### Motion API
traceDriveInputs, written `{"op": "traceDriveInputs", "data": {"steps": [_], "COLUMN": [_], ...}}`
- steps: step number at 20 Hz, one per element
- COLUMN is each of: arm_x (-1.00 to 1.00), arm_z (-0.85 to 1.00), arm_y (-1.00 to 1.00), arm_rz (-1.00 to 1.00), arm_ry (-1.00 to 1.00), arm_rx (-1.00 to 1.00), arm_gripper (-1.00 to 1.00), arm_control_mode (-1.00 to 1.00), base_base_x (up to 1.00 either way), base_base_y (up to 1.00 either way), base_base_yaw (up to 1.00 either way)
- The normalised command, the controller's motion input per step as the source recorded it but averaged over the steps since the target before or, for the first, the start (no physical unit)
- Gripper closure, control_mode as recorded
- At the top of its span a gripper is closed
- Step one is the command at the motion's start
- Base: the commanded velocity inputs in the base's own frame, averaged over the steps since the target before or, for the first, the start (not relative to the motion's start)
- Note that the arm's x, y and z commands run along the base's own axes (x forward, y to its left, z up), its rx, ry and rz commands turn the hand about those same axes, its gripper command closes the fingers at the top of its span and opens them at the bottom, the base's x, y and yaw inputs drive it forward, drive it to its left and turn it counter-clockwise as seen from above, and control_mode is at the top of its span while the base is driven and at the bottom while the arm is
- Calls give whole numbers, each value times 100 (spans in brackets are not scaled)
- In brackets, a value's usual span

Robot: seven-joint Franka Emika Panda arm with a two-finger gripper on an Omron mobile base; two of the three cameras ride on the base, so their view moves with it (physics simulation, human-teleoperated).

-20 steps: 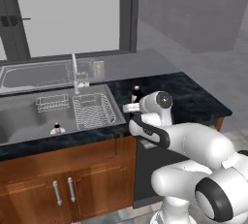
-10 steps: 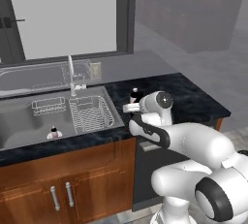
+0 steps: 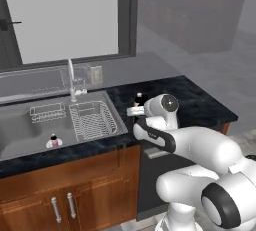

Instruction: Place the large bottle from the dining counter next to the other large bottle outside the sink, and place the small bottle from the dining counter next to the other small bottle inside the sink.

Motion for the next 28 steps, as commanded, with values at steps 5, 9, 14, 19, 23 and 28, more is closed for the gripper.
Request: {"op": "traceDriveInputs", "data": {"steps": [5, 9, 14, 19, 23, 28], "arm_x": [0, 0, 0, 0, 0, 0], "arm_z": [0, 0, 0, 0, 0, 0], "arm_y": [0, 0, 0, 0, 0, 0], "arm_rz": [0, 0, 0, 0, 0, 0], "arm_ry": [0, 0, 0, 0, 0, 0], "arm_rx": [0, 0, 0, 0, 0, 0], "arm_gripper": [100, 100, 100, 100, 100, 100], "arm_control_mode": [100, 100, 100, 100, 100, 100], "base_base_x": [10, 0, 0, 6, 3, 1], "base_base_y": [48, 63, 57, 35, 22, 19], "base_base_yaw": [-6, -9, -10, -9, -15, -22]}}
